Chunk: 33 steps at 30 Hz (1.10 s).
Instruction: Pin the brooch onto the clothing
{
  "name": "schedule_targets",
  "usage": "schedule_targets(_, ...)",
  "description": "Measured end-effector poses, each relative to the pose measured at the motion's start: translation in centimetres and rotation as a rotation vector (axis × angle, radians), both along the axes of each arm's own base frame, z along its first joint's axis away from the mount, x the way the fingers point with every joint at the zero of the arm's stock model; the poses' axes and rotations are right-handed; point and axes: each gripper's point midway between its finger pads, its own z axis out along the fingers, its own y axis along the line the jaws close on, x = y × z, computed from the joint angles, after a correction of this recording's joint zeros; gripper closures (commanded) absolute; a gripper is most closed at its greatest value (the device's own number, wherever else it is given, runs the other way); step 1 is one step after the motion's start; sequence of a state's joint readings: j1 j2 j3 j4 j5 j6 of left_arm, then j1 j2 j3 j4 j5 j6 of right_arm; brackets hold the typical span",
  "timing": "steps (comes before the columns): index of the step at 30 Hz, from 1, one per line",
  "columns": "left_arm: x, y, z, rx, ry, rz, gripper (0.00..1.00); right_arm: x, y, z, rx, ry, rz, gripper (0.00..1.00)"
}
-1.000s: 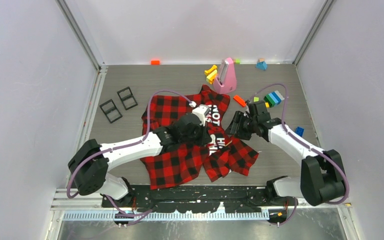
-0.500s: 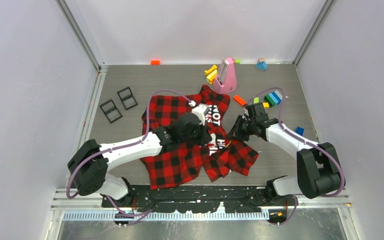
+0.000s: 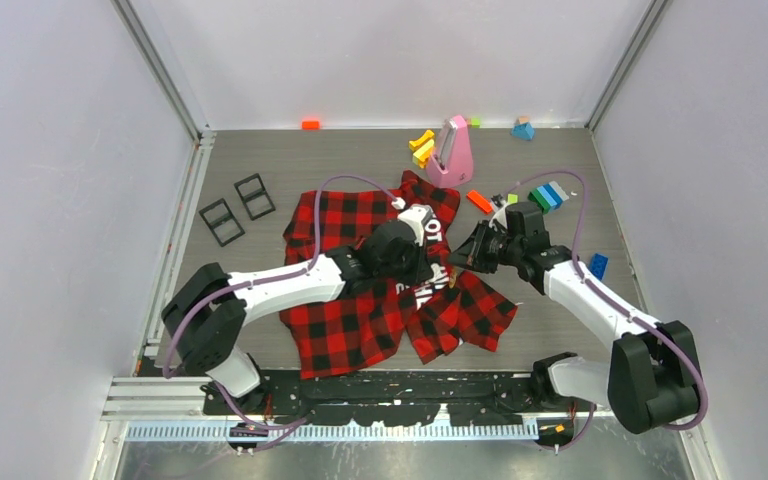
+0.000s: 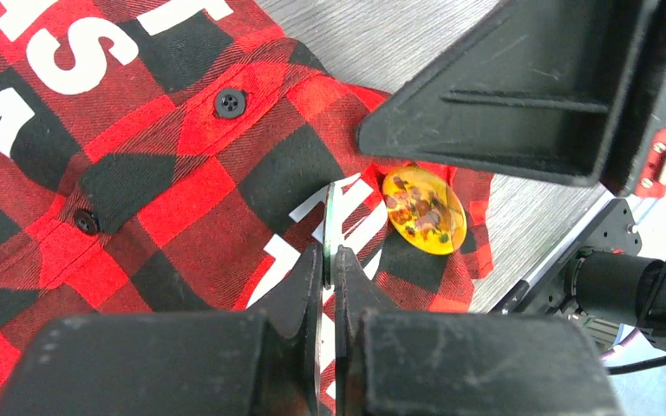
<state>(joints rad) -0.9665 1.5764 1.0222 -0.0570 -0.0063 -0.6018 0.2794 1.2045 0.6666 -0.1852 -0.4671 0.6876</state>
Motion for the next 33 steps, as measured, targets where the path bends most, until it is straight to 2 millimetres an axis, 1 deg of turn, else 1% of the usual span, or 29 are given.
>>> schedule_targets(3, 0.3, -0.4, -0.3, 0.005, 0.004, 0.000, 1.00, -0.2, 0.2, 0.5, 0.016, -0.014, 0.015, 0.99)
schedule_targets(7, 0.4, -0.5, -0.9, 0.016, 0.011, 0.000, 1.00, -0.8, 0.3, 0.2, 0.022, -0.006, 0.033, 0.99)
schedule_targets(15, 0.5, -0.7, -1.2, 0.015, 0.016, 0.003, 1.00, -1.8, 0.1, 0.0, 0.003, -0.002, 0.073, 0.99)
schedule_targets(22, 0.7, -1.1, -0.7, -0.020, 0.014, 0.015, 1.00, -2.3, 0.0, -0.2, -0.010, 0.004, 0.084, 0.99)
schedule_targets(26, 0.5, -0.8, -0.3, -0.032, 0.006, 0.019, 1.00, -2.4, -0.1, -0.3, -0.014, 0.010, 0.083, 0.99)
schedule_targets(33, 0.8, -0.2, 1.7, -0.061, -0.043, 0.042, 1.00, -2.5, -0.2, -0.4, -0.019, 0.016, 0.082, 0.99)
